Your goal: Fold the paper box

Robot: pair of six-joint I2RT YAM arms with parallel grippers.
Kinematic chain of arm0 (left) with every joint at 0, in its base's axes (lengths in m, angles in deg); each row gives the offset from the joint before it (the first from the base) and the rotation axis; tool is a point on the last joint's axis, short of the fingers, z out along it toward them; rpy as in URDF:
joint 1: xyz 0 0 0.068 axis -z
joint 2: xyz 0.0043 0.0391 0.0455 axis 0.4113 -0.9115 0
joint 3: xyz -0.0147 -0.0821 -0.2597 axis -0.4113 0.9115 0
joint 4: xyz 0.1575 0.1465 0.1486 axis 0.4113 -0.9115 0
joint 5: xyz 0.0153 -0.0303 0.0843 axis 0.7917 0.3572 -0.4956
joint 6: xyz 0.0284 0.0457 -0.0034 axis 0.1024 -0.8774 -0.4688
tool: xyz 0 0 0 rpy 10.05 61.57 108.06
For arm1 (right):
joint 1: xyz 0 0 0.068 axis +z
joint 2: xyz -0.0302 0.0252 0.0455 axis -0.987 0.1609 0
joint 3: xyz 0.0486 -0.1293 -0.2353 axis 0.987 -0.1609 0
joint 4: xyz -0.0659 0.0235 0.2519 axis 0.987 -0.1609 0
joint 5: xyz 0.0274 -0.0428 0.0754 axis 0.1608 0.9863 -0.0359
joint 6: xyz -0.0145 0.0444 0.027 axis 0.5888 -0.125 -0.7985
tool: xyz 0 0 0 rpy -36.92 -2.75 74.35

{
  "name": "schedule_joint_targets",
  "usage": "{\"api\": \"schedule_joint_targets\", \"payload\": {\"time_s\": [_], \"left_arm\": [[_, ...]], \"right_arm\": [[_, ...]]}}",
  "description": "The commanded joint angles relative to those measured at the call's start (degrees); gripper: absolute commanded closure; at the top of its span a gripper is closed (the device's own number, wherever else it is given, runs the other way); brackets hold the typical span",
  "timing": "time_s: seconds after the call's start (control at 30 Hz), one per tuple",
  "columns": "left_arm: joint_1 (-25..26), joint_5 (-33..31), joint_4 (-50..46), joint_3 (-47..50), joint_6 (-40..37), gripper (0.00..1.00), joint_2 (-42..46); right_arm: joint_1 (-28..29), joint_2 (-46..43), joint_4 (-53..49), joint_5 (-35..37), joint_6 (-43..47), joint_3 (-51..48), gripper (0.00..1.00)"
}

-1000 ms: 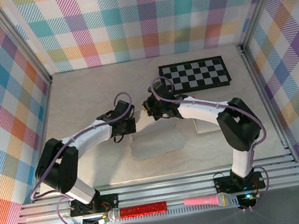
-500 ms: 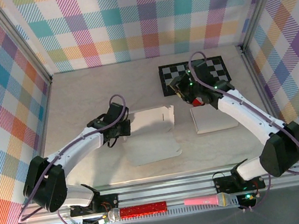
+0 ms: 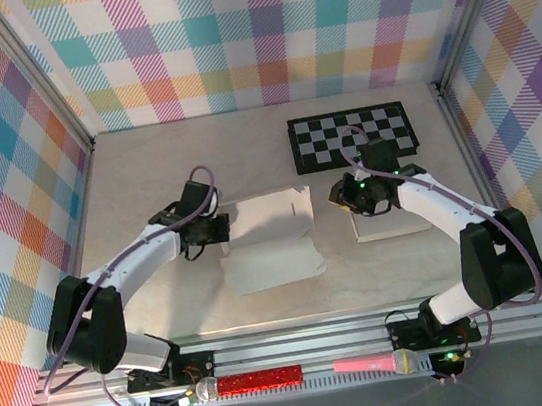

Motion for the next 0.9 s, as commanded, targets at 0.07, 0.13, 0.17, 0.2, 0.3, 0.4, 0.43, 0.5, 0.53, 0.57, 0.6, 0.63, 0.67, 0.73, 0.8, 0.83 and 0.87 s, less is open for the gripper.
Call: {"api": "schedule_joint_targets", "payload": {"time_s": [0.07,0.13,0.17,0.2,0.3,0.4,0.43,0.5,0.53,0.57,0.6,0.63,0.67,0.73,0.8,0.83,0.87], "left_arm": [[-8.35,24.52,7.73,0.04,-1.47,1.0,-0.76],[-9.77,29.08,7.56,-1.93,-2.19,1.0,-1.18],[-10.37,31.26,6.95,-3.23,-2.58,1.0,-1.89],[-10.73,32.66,6.41,-4.34,-2.78,1.0,-2.57],[-11.23,36.52,5.72,-7.1,-2.87,1.0,-4.73],[-11.32,38.83,5.93,-8.75,-2.22,1.0,-6.88],[-11.38,39.78,6.42,-9.08,-1.63,1.0,-7.72],[-11.4,41.18,7.14,-9.65,-0.74,1.0,-9.15],[-11.38,41.66,7.35,-9.93,-0.5,1.0,-9.79],[-11.4,42.1,7.56,-10.21,-0.26,1.0,-10.24],[-11.4,42.41,7.79,-10.39,0.0,1.0,-10.57],[-11.4,43.01,7.85,-10.77,0.2,1.0,-11.05],[-11.4,43.4,7.58,-11.17,0.2,1.0,-11.56],[-11.4,44.01,7.47,-11.88,0.38,1.0,-12.34],[-11.4,44.56,7.43,-12.58,0.38,1.0,-13.06],[-11.4,44.83,7.17,-13.02,0.38,1.0,-13.46],[-11.4,45.13,7.03,-13.47,0.23,1.0,-13.84]], "right_arm": [[-4.12,-0.94,8.0,-14.54,9.66,-0.06,0.7],[-5.6,-2.32,11.42,-18.15,8.35,0.31,0.67],[-6.29,-2.96,12.51,-19.64,7.95,0.97,0.65],[-6.7,-3.29,12.96,-20.83,7.77,1.82,0.64],[-7.65,-2.71,15.0,-27.05,7.31,4.96,0.61],[-7.7,-1.27,17.98,-33.01,6.17,7.67,0.59],[-7.75,-0.75,19.01,-34.76,5.51,8.4,0.59],[-7.72,0.21,18.95,-36.86,5.49,9.92,0.58],[-7.71,0.59,17.74,-37.06,6.39,10.74,0.58],[-7.7,0.81,16.68,-37.08,7.38,11.3,0.58],[-7.72,1.03,16.17,-37.47,7.92,11.68,0.58],[-7.71,1.29,16.14,-38.21,8.2,12.09,0.58],[-7.7,1.64,15.68,-38.82,8.4,12.52,0.58],[-7.62,2.12,13.85,-39.04,9.53,13.32,0.58],[-7.62,2.14,12.72,-38.84,10.61,13.56,0.58],[-7.61,2.22,11.71,-38.46,11.3,13.95,0.58],[-7.61,2.39,10.64,-38.17,12.12,14.24,0.58]]}}
